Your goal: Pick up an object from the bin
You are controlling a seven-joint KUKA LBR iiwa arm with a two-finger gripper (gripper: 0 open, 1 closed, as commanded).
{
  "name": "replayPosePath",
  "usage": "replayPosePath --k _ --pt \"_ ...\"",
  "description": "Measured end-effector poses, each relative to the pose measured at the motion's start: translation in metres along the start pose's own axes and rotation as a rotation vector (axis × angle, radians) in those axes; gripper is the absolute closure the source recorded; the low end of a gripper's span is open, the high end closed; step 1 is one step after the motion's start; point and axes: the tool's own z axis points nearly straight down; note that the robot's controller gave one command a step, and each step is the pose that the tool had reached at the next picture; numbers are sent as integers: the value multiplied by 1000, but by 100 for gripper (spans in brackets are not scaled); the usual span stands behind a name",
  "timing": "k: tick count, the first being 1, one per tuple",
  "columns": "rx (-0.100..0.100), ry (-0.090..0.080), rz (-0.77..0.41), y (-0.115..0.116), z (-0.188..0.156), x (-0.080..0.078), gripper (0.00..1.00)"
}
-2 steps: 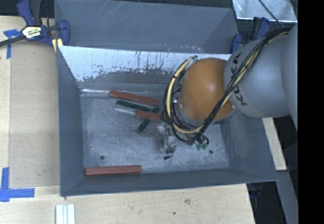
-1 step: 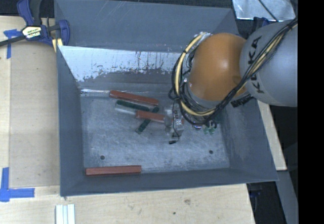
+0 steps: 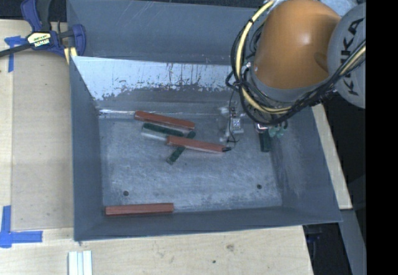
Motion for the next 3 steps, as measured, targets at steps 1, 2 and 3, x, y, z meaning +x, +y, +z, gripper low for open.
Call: replayPosePath --k 1,2,3 --pt "0 3 -234 -20 43 -35 0" --pt "0 2 -233 -20 42 -35 0" --pt "-2 6 -208 57 150 -18 0"
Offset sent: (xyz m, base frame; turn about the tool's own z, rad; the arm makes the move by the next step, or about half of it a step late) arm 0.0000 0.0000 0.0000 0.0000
